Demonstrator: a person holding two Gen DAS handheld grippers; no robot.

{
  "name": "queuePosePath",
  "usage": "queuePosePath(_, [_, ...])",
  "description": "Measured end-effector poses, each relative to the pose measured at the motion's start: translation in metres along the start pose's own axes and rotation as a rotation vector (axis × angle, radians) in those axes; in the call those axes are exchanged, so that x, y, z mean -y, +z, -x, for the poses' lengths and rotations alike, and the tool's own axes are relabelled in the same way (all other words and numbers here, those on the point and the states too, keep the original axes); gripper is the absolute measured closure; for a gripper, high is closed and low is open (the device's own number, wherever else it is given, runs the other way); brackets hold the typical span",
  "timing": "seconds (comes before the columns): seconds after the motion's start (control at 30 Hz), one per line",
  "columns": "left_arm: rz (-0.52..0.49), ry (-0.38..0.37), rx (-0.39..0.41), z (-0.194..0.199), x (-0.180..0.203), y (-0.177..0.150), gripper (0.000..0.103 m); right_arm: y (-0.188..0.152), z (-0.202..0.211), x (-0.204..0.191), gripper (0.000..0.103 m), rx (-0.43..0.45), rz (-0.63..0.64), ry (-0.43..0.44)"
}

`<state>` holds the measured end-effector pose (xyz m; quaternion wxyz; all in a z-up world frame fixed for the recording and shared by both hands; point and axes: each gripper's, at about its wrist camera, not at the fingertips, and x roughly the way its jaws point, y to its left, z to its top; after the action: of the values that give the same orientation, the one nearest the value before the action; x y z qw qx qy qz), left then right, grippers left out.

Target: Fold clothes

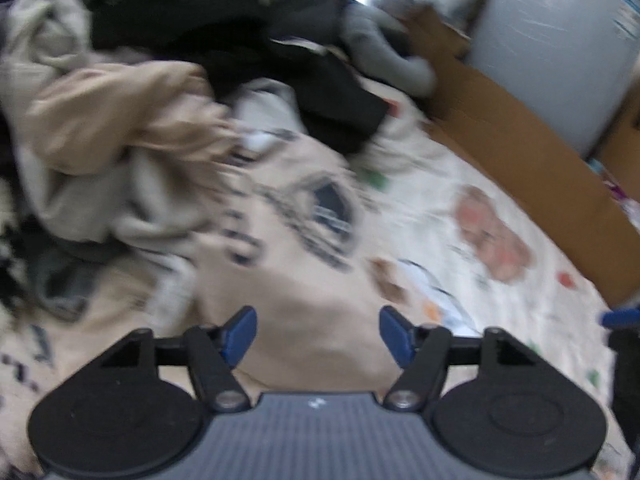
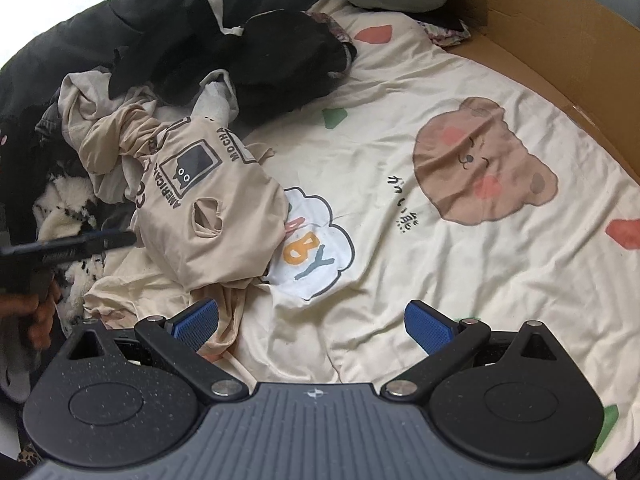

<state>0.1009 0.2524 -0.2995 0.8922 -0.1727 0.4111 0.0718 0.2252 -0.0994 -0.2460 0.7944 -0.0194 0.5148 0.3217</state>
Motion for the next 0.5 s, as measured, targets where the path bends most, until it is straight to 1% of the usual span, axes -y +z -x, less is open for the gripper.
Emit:
queuePosePath(0.1, [0.041, 0.051, 0.017, -0.009, -0.022, 0.007, 0.031, 0.006, -0.011, -0.004, 0.001, -0.006, 0.025, -0.002])
queuePosePath(0.2, [0.074, 0.066, 0.056, -0.013, -0.039, 0.017, 0.031, 0.018, -0.025, -0.008, 0.001, 0.0, 0.038, -0.002])
queuePosePath(0.3, [0.078, 0.085, 0.105, -0.01, -0.051, 0.032, 0.03, 0.031, -0.041, -0.013, 0.001, 0.018, 0.036, 0.012])
queuePosePath(0.37, [0.086, 0.112, 0.143, -0.007, -0.06, 0.044, 0.026, 0.041, -0.052, -0.018, 0.001, 0.031, 0.04, 0.023])
queuePosePath(0.43, [0.1, 0.16, 0.179, -0.004, -0.073, 0.056, 0.017, 0.051, -0.064, -0.023, 0.001, 0.038, 0.053, 0.037])
queuePosePath(0.5, [0.118, 0.207, 0.207, -0.003, -0.085, 0.066, 0.015, 0.059, -0.076, -0.029, 0.001, 0.042, 0.066, 0.05])
